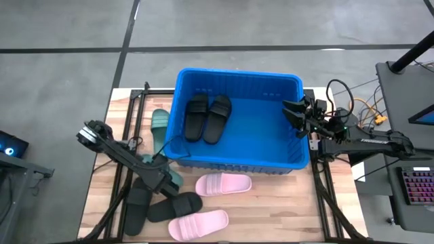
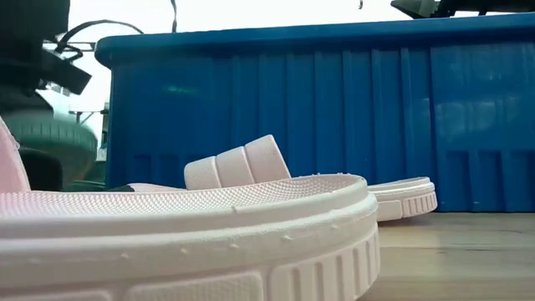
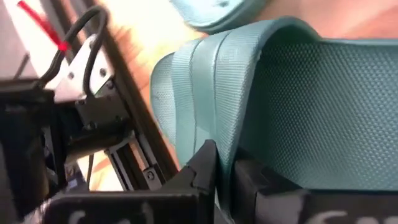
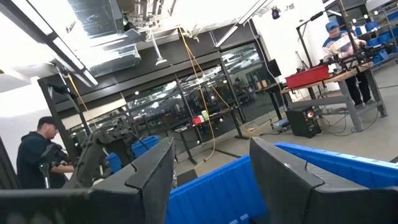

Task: Pick and place slides into bin
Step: Put the bottom green slide into the blue bin

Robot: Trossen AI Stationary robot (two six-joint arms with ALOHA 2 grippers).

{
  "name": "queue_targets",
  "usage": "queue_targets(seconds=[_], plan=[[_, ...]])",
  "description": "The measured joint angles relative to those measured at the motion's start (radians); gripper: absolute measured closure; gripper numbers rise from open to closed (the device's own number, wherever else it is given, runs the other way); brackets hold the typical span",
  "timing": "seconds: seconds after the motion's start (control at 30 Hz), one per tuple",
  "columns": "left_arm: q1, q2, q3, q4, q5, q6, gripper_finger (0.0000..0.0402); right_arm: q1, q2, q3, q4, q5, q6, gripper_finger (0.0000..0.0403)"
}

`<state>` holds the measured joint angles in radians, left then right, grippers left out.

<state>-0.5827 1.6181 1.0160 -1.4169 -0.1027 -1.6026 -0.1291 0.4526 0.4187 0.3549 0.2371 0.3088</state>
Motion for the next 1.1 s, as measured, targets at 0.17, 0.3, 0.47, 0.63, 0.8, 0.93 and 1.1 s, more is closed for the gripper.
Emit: queue_targets(seconds=[0.17,0.3,0.47,0.63,0.8,0.93,1.1], plan=[[0.0,-0.102,0.021,-0.006,0.021,0.148,0.0397,0.0,0.0,0.0,0.0,0.0,0.0,0.0202],[-0.001,-0.203,0.031,-0.011,0.024,0.215,0.0399,0.0,0.0,0.0,0.0,0.0,0.0,0.0202],[-0.001,-0.322,0.033,0.011,0.012,0.251,0.04,0.0,0.0,0.0,0.0,0.0,-0.001,0.0202],[0.0,-0.436,0.033,0.142,0.011,0.393,0.0401,0.0,0.0,0.0,0.0,0.0,0.005,0.0202],[0.0,-0.531,0.044,0.37,-0.037,0.636,0.0401,0.0,0.0,0.0,0.001,0.0,0.023,0.0202],[0.0,-0.584,0.066,0.559,-0.143,0.807,0.0401,0.0,0.0,0.0,0.001,0.0,0.032,0.0202],[0.002,-0.61,0.123,0.644,-0.314,0.967,0.0401,0.0,0.0,0.0,0.001,0.0,0.032,0.0202]])
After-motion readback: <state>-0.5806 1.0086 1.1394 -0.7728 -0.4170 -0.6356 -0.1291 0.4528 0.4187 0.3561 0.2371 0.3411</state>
